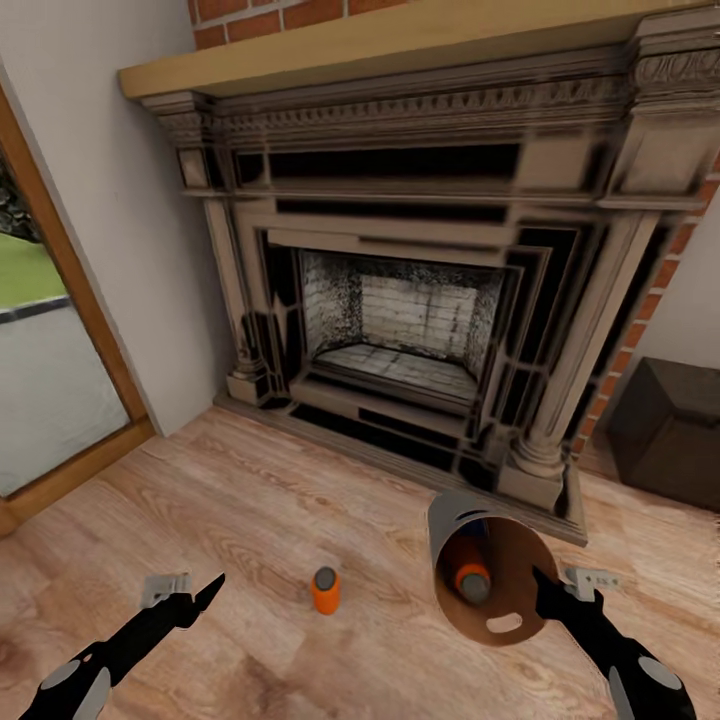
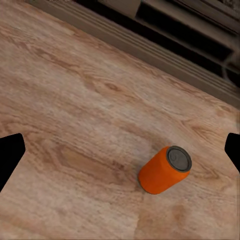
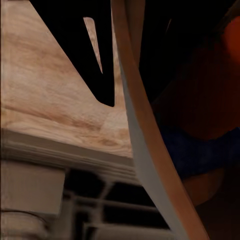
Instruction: Put the three can of soda from the living room inside the tash can in the kitchen.
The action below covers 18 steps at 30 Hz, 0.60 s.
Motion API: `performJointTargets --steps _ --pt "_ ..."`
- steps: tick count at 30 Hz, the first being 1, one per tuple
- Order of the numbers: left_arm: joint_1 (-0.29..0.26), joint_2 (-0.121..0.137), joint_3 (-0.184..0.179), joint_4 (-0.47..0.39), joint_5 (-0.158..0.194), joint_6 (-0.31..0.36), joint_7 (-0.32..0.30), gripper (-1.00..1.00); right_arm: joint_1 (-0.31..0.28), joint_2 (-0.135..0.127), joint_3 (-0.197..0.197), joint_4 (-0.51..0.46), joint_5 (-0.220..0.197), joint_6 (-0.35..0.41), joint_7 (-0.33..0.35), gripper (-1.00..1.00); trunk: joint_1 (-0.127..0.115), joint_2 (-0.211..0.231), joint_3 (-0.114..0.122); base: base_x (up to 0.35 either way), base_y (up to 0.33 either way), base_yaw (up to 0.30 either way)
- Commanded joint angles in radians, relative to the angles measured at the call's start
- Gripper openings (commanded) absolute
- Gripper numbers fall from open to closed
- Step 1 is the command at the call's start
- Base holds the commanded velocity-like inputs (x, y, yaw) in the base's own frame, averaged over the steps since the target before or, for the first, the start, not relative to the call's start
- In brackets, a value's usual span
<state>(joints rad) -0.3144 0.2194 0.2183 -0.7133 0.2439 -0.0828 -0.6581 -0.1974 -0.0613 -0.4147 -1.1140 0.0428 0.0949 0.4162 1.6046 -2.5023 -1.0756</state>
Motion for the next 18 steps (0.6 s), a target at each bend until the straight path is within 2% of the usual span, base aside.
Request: performJointTargets --steps 1,5,9,11,12,14,18 --pt "0.000 0.000 0.000 0.000 0.000 0.000 0.000 1.00 -0.001 -0.002 -0.005 -0.001 -0.012 0.001 0.005 -1.00 0.000 0.000 0.001 0.086 0.013 -0.196" --pt "0.001 0.000 0.000 0.001 -0.001 0.000 0.001 1.00 -0.001 -0.011 -0.038 0.013 -0.011 0.000 0.006 -1.00 0.000 0.000 0.006 0.097 -0.019 -0.196" --pt "0.001 0.000 0.000 0.001 -0.003 0.000 0.001 1.00 -0.001 -0.014 -0.050 0.041 -0.012 -0.001 0.006 -1.00 0.000 0.000 0.011 0.110 -0.129 -0.196" --pt "0.000 0.000 0.000 0.001 -0.016 0.000 0.001 1.00 -0.001 -0.014 -0.052 0.046 -0.011 -0.001 0.006 -1.00 0.000 0.000 0.013 0.112 -0.212 -0.196" --pt "0.000 0.000 0.001 0.001 -0.039 0.000 0.001 1.00 -0.001 -0.014 -0.053 0.048 -0.011 -0.001 0.006 -1.00 0.000 0.000 0.014 0.109 -0.239 -0.196" --pt "0.000 0.000 0.003 0.001 -0.061 -0.001 0.002 1.00 -0.001 -0.014 -0.054 0.050 -0.011 -0.001 0.007 -1.00 0.000 0.000 0.016 0.108 -0.247 -0.195" --pt "0.000 0.000 0.004 0.001 -0.080 -0.001 0.002 1.00 -0.001 -0.014 -0.054 0.051 -0.011 -0.001 0.007 -1.00 0.000 0.000 0.021 0.123 -0.244 -0.194"
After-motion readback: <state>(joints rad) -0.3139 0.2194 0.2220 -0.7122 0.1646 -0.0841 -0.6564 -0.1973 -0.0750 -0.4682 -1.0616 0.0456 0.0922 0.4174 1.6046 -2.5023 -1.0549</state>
